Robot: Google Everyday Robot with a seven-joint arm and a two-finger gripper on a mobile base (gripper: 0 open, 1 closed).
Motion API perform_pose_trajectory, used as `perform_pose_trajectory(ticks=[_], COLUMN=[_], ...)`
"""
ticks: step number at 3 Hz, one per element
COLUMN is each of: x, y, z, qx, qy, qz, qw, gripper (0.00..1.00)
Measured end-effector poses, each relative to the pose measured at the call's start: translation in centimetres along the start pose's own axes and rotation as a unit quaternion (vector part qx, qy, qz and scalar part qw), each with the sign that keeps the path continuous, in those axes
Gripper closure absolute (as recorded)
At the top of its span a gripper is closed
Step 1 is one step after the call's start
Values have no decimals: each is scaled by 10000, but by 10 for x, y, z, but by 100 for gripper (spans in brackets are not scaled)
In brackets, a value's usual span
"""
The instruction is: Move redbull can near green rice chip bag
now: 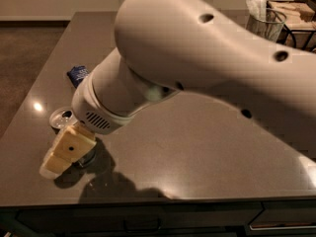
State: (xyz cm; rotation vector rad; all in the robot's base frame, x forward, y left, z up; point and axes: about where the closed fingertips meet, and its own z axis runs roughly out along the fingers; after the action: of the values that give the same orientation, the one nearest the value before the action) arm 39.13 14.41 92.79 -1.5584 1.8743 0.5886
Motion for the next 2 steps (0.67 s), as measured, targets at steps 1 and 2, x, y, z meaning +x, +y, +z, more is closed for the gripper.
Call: perform_pose_trajectory(ticks=[1, 2], x=[4, 5], y=[-8, -14], z=[10, 9], qx=[15, 23], qy=[-8, -81], qz=[92, 177], qw=[10000, 9998], gripper=[7, 26])
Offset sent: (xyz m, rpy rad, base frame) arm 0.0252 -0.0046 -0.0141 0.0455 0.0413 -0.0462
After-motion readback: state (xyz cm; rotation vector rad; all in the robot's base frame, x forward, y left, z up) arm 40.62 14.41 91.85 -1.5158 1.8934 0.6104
